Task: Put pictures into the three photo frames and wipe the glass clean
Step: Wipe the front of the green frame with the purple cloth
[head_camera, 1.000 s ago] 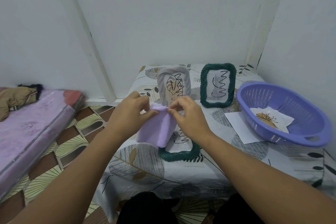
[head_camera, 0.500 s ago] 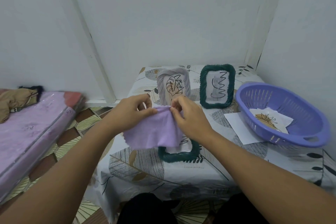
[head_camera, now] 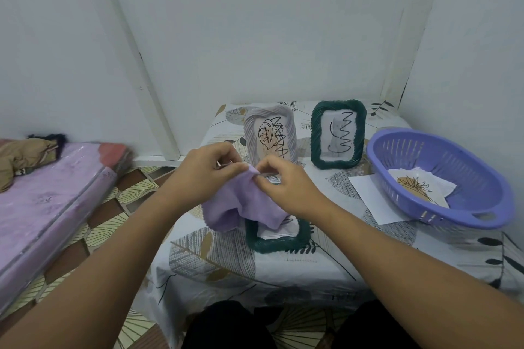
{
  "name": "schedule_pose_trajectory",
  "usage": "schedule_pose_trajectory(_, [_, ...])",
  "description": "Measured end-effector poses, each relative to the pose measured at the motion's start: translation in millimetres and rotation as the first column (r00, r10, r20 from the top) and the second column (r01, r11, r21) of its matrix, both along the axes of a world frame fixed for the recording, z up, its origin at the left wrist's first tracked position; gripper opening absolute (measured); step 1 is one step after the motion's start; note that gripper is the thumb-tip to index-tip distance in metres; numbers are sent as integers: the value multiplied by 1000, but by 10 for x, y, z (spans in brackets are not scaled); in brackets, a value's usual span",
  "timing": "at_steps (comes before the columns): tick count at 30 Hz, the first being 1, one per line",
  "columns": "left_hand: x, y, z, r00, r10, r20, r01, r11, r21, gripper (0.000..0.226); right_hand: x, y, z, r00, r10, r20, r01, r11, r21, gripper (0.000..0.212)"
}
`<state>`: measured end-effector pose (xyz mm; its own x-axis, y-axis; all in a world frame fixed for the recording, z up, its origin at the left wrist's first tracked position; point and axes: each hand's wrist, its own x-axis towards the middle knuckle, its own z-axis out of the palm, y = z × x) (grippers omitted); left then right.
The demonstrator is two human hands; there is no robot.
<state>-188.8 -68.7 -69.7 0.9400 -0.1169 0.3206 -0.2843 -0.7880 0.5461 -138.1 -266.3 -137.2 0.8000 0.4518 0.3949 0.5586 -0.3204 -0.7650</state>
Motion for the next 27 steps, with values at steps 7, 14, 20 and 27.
schedule_pose_trajectory(7, [-16,231,22,986,-18,-165,16,1000,-15,9,32,-102,11,987,-137,84,133,990,56,14])
schedule_pose_trajectory(14, [-23,155,-29,991,132,-9,-132,990,-47,24,120,-162,-86,980,-193,56,196,978,-64,5])
schedule_pose_trajectory(20, [-27,89,5,985,11,-171,-38,988,-150,6,149,-350,-33,934,-331,-137,333,943,-10,16])
schedule_pose_trajectory(27, [-41,-401,399,951,-119,-284,-17,900,-435,11,270,-777,369,888,-457,-57,461,881,106,18])
